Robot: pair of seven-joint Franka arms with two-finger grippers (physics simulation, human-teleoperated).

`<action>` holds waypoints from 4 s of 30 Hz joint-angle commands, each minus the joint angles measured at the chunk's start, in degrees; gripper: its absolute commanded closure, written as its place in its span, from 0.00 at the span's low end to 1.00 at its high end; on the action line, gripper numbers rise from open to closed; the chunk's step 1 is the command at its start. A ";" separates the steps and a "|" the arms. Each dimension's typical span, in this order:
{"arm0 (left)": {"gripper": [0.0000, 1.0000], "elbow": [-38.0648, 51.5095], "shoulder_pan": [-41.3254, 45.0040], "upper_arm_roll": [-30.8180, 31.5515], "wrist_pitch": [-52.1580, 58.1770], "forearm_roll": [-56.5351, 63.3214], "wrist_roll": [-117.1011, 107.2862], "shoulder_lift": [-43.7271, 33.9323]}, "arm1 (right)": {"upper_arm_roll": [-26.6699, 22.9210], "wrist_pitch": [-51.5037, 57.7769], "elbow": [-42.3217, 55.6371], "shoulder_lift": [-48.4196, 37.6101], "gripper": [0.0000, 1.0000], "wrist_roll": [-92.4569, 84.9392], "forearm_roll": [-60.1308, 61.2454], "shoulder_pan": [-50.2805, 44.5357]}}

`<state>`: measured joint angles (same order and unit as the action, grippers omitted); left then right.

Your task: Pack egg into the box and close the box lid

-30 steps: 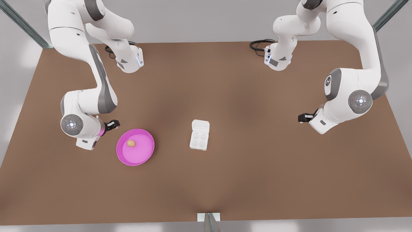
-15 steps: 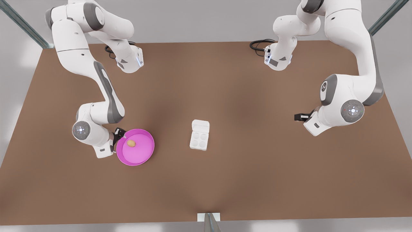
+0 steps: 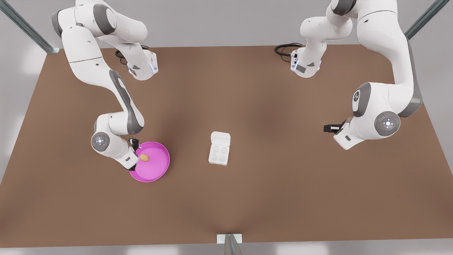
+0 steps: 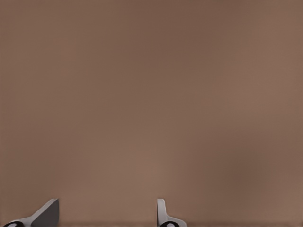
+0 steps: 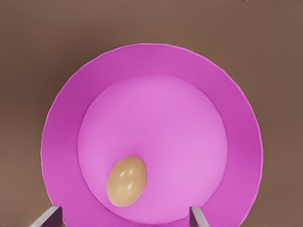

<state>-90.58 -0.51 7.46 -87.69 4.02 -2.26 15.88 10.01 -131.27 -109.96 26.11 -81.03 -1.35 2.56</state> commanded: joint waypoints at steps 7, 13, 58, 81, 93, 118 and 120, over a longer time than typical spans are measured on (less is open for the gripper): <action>0.00 -0.03 -0.10 0.01 0.33 0.03 -0.29 0.03 | -0.08 -4.61 -0.78 0.53 0.00 -2.03 0.48 0.43; 0.00 -0.03 -0.10 0.01 0.42 0.03 -0.29 0.29 | -0.08 -4.00 -2.01 0.79 0.00 6.68 0.39 0.17; 0.00 0.93 -0.10 0.01 3.58 0.11 -0.12 1.17 | -1.14 -6.10 0.27 7.73 0.11 7.03 -1.55 -0.71; 0.00 3.48 0.07 0.01 4.72 0.29 0.06 1.61 | -1.66 -5.93 2.20 10.02 0.45 6.76 -2.07 -2.21; 0.00 3.48 0.16 0.01 4.72 0.20 -0.12 1.70 | -1.40 -0.66 5.72 8.44 0.47 7.20 -0.76 -2.21; 0.00 4.62 -0.45 -0.16 4.99 1.26 -0.03 3.37 | 20.84 1.98 32.62 29.00 0.46 -20.21 60.07 -5.90; 0.00 4.62 -0.45 -0.16 4.99 1.26 -0.03 3.45 | 21.10 1.98 31.47 29.00 0.46 -22.50 60.15 -5.99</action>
<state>-86.01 -0.97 7.28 -82.72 5.20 -2.25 19.46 30.93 -129.35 -78.07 55.19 -87.70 57.13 -3.41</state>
